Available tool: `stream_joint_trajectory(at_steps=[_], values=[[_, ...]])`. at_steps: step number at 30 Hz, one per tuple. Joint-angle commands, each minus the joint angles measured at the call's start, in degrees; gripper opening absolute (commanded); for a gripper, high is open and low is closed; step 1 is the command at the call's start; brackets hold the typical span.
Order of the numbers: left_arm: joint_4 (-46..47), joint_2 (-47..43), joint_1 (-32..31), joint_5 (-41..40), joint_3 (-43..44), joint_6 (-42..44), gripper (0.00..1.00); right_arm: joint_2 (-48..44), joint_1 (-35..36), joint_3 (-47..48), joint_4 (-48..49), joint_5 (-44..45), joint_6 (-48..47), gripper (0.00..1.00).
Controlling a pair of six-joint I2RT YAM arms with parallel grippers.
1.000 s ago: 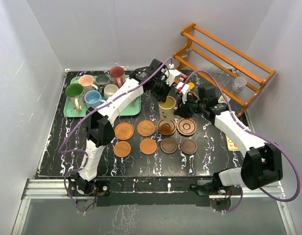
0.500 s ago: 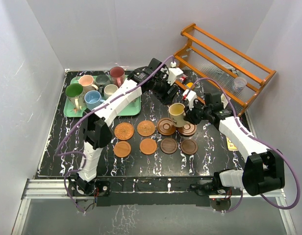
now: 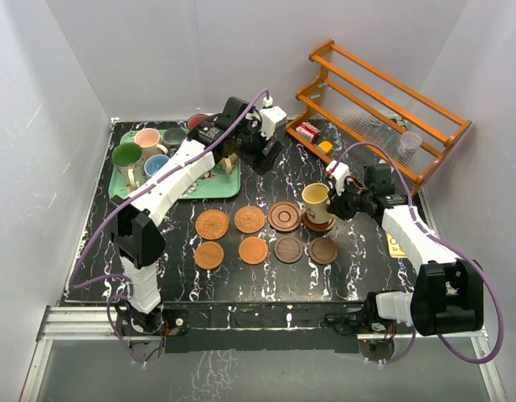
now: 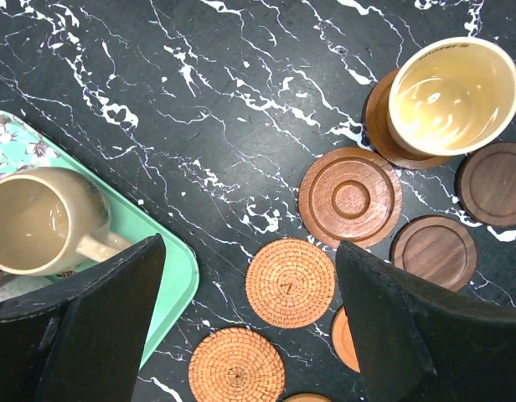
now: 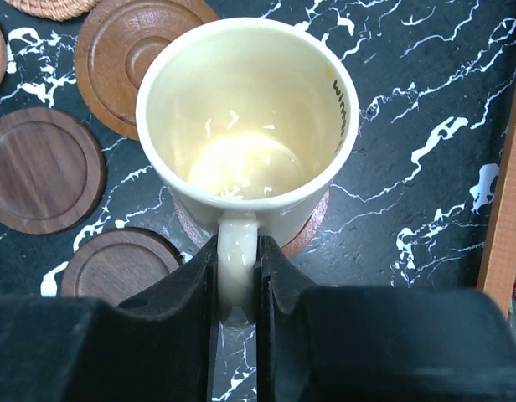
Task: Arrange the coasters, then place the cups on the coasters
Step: Place the cup on the coaster.
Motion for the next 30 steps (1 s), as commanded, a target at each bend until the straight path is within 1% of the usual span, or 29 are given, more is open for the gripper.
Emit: stream_joint_trajectory(at_steps=[1,20,30], values=[[2.00,-4.09,-0.18,-0.81,-1.66,0.92,0.82,-2.74,-1.15,0.47,6.86,-4.58,-2.53,0.00],[1.79,-3.03,-0.14,-0.45,-1.31,1.75,0.83,0.55,-1.63,0.32,7.05,-6.22,-4.41,0.00],[1.63,-2.63,-0.14,-0.21,-1.47,2.00,0.83,1.47,-1.98,-0.81,6.75,-5.19,-6.03,0.00]])
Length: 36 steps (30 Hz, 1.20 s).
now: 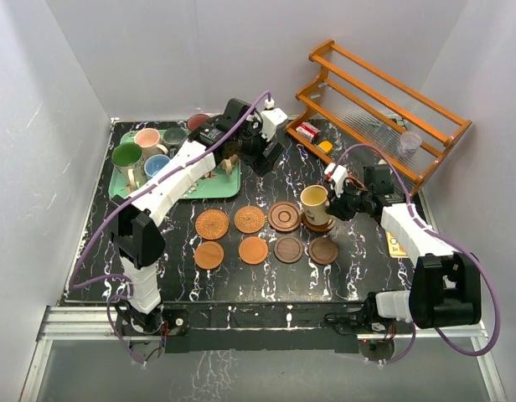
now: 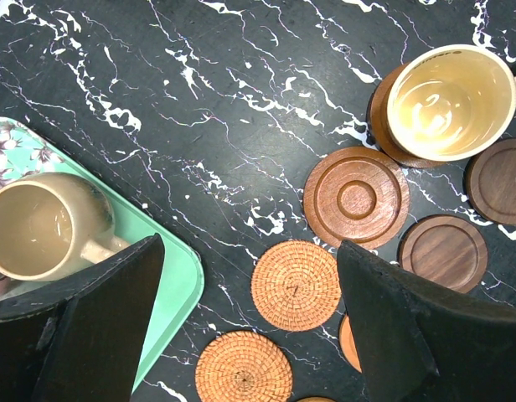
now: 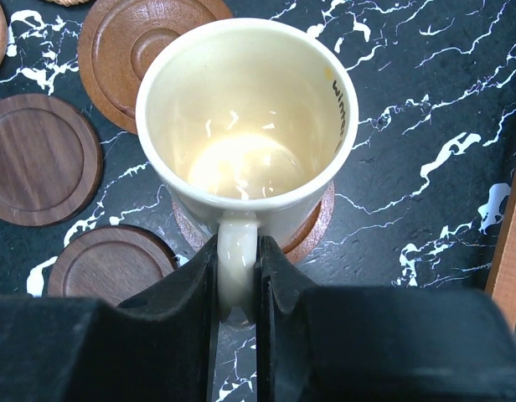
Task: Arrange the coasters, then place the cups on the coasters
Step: Place the cup on the coaster.
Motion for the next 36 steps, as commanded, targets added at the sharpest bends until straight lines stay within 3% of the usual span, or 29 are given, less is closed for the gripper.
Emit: stream_joint_trajectory(at_steps=[1,5,20,36], values=[[0.06,-2.35,-0.12,0.31,0.32,0.52,0.83,-0.81,-0.76,-0.29,5.82,-1.91,-1.84,0.00],[0.00,-2.47,-0.14,0.42,0.23,0.50,0.83,-1.09,-1.03,-0.75,5.76,-1.12,-2.29,0.00],[-0.05,-3.18,-0.14,0.95,-0.20,0.61,0.83,-1.77,-1.49,-1.38,3.32,1.49,-3.41,0.21],[1.00,-5.04,-0.15,-0.73,-3.36,0.53,0.84,-3.13,-1.66,-1.05,2.08,4.66,-3.01,0.24]])
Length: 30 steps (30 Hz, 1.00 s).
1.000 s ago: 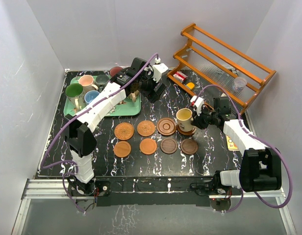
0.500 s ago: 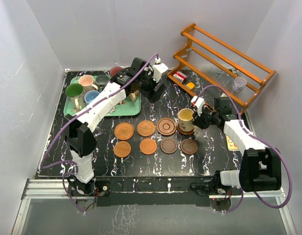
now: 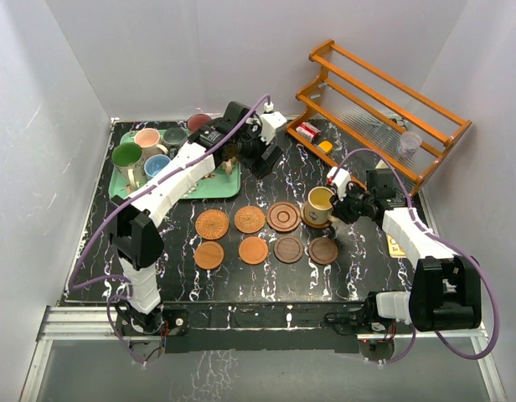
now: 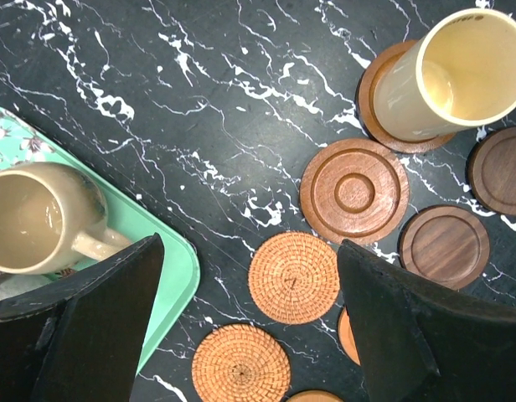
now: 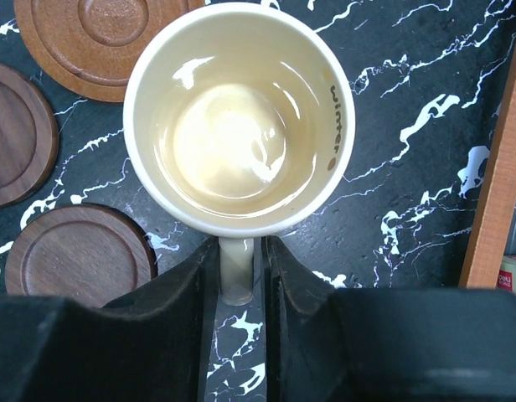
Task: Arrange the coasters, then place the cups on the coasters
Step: Place the cup on the coaster.
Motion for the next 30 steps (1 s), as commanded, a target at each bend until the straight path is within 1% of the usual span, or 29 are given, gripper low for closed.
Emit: stream_joint_trajectory(at_steps=[1,11,22,30], values=[[1.09,-4.91,-0.14,-1.40,-2.50,0.45,0.84,-2.23,-0.17,1.98,0.50,1.20,-0.49,0.25],[2.64,-6.42,0.12,-2.11,-5.33,1.03,0.84,1.11,-0.25,3.46,-4.85,3.42,-1.77,0.26],[3.17,-7.44,0.52,-2.46,-6.71,1.47,0.84,0.21,-0.24,4.03,-6.50,4.76,-0.95,0.13],[2.90,-7.35,0.57,-2.34,-6.70,1.63,0.84,-0.73,-0.29,3.14,-6.87,5.71,-0.45,0.09]])
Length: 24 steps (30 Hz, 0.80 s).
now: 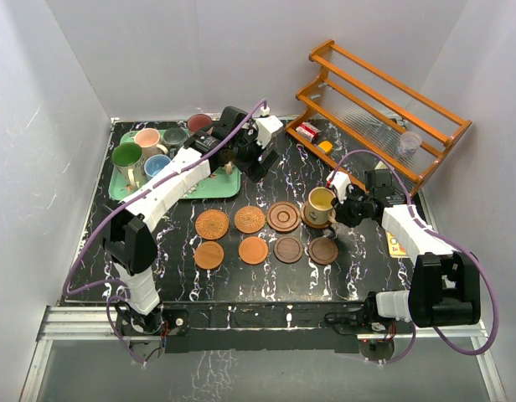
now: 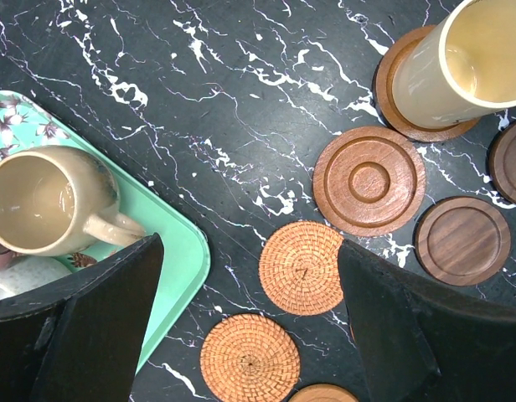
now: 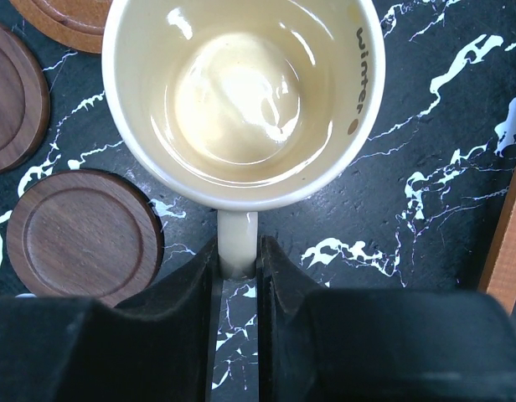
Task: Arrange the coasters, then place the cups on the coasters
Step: Place the cup on the coaster, then pick up the cup from the tray.
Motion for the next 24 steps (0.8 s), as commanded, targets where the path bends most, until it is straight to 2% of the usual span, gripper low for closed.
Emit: stream_joint_trajectory(at_steps=[1,14,18,24], values=[[0.05,-3.54,0.36,-0.20,-0.29,0.57,0.84,-2.07,-0.27,1.80,-0.75,1.84,0.40,0.08],[0.34,-4.02,0.65,-0.32,-1.17,0.67,0.84,-3.03,-0.22,0.69,-1.24,1.98,0.14,0.06],[0.41,-4.03,0.81,-0.34,-1.28,0.59,0.85,-1.92,-0.23,0.81,-1.20,1.30,0.31,0.13],[1.13,-4.39,1.80,-1.06,-1.87,-0.56,0.85,-1.33,-0.22,1.90,-1.10,1.16,1.03,0.28]])
